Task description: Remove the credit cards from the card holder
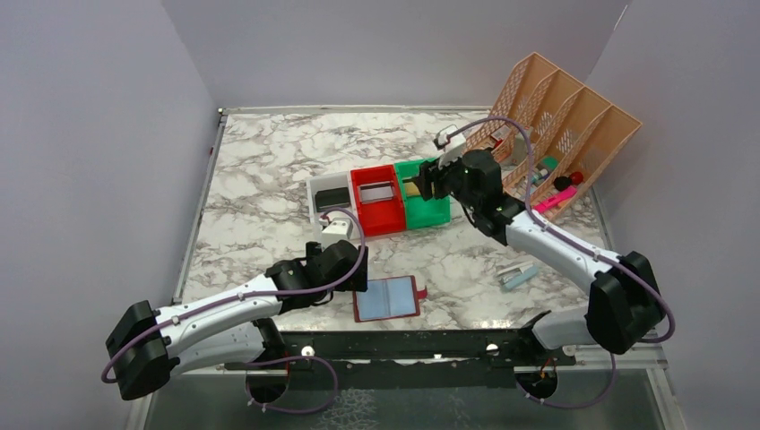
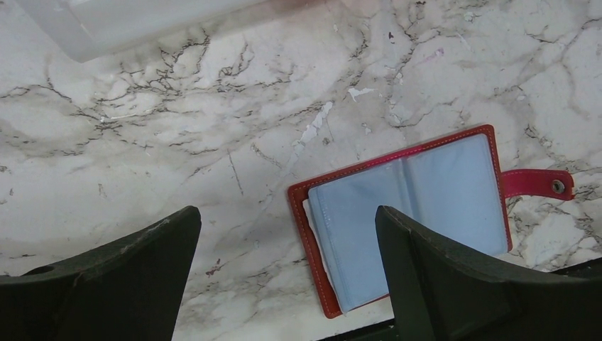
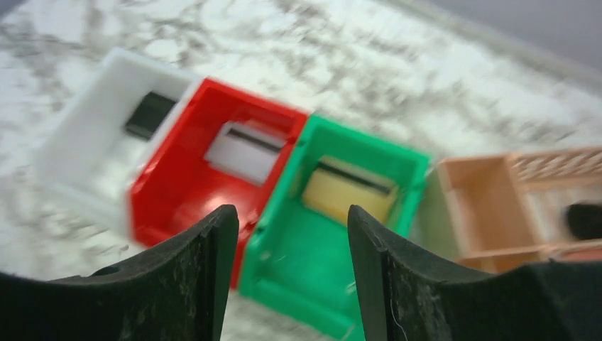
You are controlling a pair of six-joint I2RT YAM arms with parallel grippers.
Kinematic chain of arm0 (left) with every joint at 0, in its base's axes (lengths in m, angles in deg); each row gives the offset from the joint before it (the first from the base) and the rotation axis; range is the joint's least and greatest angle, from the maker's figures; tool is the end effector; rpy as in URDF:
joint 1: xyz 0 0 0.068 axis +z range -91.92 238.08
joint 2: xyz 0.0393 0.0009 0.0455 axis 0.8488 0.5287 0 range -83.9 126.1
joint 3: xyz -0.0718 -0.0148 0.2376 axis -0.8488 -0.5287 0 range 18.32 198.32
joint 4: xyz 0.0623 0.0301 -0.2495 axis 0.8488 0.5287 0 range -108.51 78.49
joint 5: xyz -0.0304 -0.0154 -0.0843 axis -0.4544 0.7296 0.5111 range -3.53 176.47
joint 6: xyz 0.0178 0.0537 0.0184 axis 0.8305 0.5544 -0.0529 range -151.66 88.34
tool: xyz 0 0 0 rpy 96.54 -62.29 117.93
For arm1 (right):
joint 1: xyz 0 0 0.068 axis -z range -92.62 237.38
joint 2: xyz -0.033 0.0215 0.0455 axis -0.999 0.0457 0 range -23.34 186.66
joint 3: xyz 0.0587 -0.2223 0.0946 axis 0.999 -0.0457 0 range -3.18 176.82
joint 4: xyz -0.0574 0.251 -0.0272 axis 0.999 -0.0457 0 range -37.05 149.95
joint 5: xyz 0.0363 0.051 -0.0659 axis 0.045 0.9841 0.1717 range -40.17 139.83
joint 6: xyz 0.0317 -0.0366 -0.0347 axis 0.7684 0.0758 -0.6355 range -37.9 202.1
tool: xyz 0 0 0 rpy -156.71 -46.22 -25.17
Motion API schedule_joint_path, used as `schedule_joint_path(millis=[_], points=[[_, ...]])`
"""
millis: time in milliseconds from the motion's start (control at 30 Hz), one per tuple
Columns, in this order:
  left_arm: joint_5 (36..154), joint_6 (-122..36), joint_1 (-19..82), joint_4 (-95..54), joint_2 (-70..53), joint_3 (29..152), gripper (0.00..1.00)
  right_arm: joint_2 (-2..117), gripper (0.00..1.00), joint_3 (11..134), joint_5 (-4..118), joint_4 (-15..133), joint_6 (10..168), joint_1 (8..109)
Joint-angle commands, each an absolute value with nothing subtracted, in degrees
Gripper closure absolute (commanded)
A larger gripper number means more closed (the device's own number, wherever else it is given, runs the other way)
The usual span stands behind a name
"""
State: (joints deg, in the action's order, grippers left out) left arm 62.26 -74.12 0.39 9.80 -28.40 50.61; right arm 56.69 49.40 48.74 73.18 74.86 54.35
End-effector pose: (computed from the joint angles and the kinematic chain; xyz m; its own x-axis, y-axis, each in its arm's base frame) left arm 0.1229 -0.1610 0.1811 -0.7370 0.0135 -0.6757 0.1856 0.9654 -0.1831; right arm 0.2814 0.1820 0.2614 -0.1375 -0.2397 -0.9610 -0.5513 0.8246 -0.1268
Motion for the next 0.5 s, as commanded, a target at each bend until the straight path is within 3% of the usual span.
schedule_joint_path(millis=[0, 100, 300, 467], points=[[63.8, -75.9, 0.7, 8.0, -30.5, 50.5, 0.04, 52.9, 0.37, 44.8, 63.5, 57.2, 104.6, 53.8], [63.0, -76.8, 0.7, 7.2, -32.1, 49.2, 0.05, 46.6, 0.37, 37.1, 60.6, 61.4, 112.6, 49.4], [67.7, -79.3, 0.8, 6.5, -32.2, 48.4, 0.1, 42.9, 0.37, 30.1, 42.4, 58.9, 124.1, 35.8], [75.9, -83.2, 0.7, -1.5, -31.2, 44.1, 0.18, 43.2, 0.38, 28.7, 41.8, 60.4, 125.1, 32.1]])
